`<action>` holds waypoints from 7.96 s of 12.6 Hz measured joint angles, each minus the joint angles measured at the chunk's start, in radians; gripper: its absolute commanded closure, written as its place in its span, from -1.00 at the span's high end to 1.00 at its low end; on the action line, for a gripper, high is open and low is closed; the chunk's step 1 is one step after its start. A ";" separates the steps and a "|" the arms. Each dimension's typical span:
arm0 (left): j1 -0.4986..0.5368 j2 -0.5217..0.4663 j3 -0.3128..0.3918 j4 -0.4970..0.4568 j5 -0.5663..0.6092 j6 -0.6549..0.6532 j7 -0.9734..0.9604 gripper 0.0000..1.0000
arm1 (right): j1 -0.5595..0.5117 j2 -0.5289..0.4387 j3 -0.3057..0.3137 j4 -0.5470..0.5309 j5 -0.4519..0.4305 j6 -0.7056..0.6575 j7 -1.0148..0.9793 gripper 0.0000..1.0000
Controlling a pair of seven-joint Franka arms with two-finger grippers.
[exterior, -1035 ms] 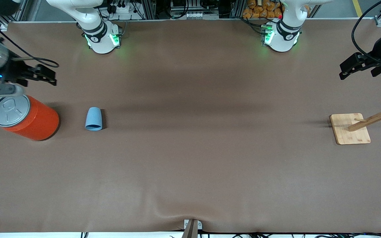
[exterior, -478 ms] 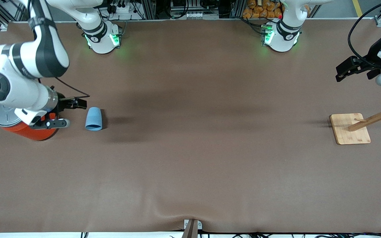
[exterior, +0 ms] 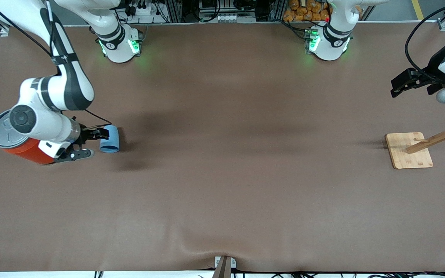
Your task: Flip cup
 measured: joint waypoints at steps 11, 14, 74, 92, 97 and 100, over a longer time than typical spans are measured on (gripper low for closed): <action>0.002 0.002 0.001 0.000 0.000 0.000 0.000 1.00 | -0.002 0.086 -0.001 -0.160 0.000 0.279 -0.001 0.20; 0.002 0.002 0.001 -0.001 0.000 0.000 0.000 1.00 | -0.002 0.091 -0.001 -0.158 0.000 0.286 -0.003 -1.00; -0.057 0.592 -0.006 -0.350 -1.228 0.366 0.623 1.00 | -0.017 0.329 0.530 0.903 -0.298 -0.532 -0.004 1.00; -0.193 0.741 -0.006 -0.388 -1.592 0.412 1.001 0.47 | -0.020 -0.307 -0.017 0.506 0.034 -0.622 0.370 1.00; -0.235 0.741 -0.007 -0.389 -1.615 0.451 1.001 0.36 | -0.019 -0.288 -0.018 0.525 0.034 -0.615 0.370 1.00; -0.248 0.741 -0.007 -0.400 -1.635 0.451 1.001 0.31 | -0.021 -0.285 -0.027 0.525 0.033 -0.615 0.370 1.00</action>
